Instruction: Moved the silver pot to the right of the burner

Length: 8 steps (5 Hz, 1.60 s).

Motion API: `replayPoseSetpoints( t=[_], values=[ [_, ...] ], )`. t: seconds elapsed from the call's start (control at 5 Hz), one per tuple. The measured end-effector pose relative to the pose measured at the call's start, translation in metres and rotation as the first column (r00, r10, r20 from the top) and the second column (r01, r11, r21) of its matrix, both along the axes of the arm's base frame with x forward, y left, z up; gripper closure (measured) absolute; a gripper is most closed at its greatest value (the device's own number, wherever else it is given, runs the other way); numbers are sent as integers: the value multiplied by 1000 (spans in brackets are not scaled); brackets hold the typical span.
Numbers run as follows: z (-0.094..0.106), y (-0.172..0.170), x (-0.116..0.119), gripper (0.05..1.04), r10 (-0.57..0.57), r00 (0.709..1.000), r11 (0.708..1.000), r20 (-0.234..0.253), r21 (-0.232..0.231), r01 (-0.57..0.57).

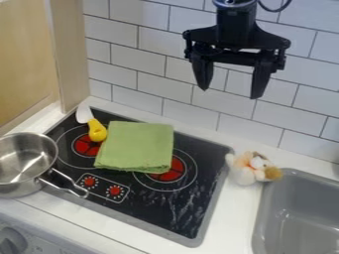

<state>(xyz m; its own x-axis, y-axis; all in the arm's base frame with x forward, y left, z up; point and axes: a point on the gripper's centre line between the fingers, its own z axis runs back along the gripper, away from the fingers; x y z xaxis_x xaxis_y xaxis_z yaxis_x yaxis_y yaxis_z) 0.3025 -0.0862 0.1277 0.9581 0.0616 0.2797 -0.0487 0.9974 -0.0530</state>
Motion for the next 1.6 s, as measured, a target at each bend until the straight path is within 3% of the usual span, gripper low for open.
replayPoseSetpoints(
  t=[0.2,0.4,0.8,1.0,1.4,1.6],
  values=[
    [-17,3,-11,85,7,998,1000,-62,17,-6],
    [-21,11,-20,85,40,994,999,-98,30,-37],
    [3,64,-51,85,220,973,974,-66,77,-215],
    [6,105,-66,85,327,944,943,-42,79,-323],
    [-12,166,-85,85,452,890,892,-63,62,-448],
    [-30,173,-83,85,453,886,892,-96,57,-449]
  ],
)
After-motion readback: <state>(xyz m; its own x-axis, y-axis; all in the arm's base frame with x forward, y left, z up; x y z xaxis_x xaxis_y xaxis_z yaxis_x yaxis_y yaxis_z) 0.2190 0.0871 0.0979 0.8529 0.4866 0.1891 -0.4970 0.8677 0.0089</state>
